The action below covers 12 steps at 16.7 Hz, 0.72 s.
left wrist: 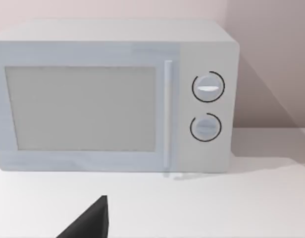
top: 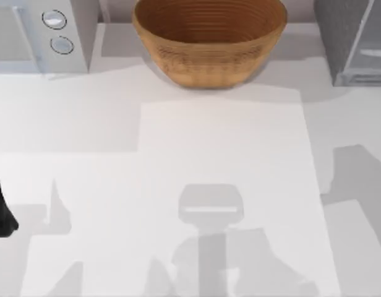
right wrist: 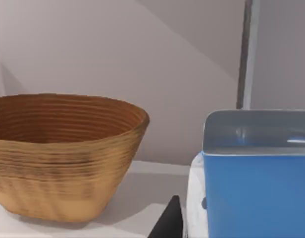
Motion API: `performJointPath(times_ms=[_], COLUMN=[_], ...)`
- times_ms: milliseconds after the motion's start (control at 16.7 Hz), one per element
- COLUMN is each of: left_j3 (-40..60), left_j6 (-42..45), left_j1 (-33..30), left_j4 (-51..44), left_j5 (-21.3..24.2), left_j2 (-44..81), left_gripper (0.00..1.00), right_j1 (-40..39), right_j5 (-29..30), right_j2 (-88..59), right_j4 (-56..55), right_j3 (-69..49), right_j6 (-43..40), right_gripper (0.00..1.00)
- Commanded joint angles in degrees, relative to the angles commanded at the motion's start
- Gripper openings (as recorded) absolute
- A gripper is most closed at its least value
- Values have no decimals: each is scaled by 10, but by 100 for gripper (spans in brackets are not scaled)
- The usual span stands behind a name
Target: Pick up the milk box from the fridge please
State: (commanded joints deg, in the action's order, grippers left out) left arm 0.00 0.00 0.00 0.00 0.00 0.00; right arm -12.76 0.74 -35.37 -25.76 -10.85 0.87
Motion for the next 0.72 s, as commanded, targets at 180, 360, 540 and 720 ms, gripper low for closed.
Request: performJointPath(times_ms=[180, 360, 540, 720], left_j3=[0, 0, 0, 0], left_j6=[0, 0, 0, 0], left_j1=[0, 0, 0, 0], left_j4=[0, 0, 0, 0], left_j5=[0, 0, 0, 0], left_j2=[0, 0, 0, 0], left_gripper=[100, 100, 100, 100], right_j1=[-45, -87, -128, -168], right_j5=[4, 8, 13, 17], right_j2=[-144, -242, -338, -438], right_j4=[-78, -149, -223, -290], right_j3=[-31, -60, -88, -113], right_j6=[0, 1, 3, 4], right_gripper=[0, 0, 0, 0])
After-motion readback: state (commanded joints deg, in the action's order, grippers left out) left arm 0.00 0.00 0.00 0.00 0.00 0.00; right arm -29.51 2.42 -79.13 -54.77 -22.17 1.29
